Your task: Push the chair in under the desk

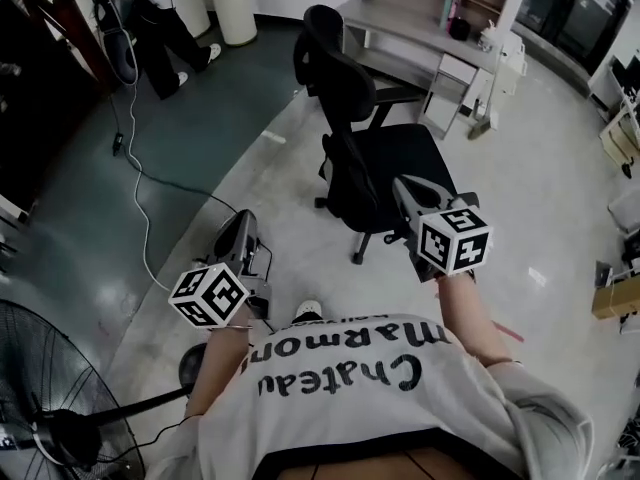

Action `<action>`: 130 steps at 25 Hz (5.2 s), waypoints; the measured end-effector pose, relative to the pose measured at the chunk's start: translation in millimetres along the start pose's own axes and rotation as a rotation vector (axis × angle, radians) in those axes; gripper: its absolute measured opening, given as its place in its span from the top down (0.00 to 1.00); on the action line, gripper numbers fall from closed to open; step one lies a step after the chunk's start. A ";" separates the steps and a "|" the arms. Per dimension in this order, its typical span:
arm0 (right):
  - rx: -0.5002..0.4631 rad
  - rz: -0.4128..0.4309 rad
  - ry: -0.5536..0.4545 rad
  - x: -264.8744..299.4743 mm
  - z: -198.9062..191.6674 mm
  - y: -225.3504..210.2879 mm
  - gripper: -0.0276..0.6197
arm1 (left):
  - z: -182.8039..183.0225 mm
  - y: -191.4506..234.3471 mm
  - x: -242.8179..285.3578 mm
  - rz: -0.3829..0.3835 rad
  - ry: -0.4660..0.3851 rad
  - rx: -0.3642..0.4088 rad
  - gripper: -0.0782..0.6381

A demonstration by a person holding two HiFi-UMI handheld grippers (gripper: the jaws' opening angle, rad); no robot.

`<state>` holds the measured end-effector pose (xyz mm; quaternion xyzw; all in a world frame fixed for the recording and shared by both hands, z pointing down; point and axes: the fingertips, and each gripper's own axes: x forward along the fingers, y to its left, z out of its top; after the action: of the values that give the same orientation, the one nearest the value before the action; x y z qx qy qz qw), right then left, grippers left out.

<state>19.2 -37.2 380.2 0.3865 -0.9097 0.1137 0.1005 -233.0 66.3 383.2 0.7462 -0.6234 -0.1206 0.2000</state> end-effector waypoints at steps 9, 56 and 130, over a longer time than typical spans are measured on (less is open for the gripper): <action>-0.097 0.000 -0.108 76.4 93.3 3.4 0.94 | 63.5 61.5 70.9 -0.060 -0.024 0.018 0.87; -0.796 0.433 -0.042 -7.4 102.1 -65.4 0.79 | 28.7 3.0 201.4 -0.060 0.027 0.018 0.87; -0.622 0.120 0.244 -74.6 4.5 -294.3 0.53 | -87.3 -214.3 245.3 -0.295 0.441 1.076 0.64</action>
<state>283.3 -186.5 393.7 0.2666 -0.9032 -0.1182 0.3149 41.0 -130.3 381.8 0.8289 -0.4304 0.3430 -0.1000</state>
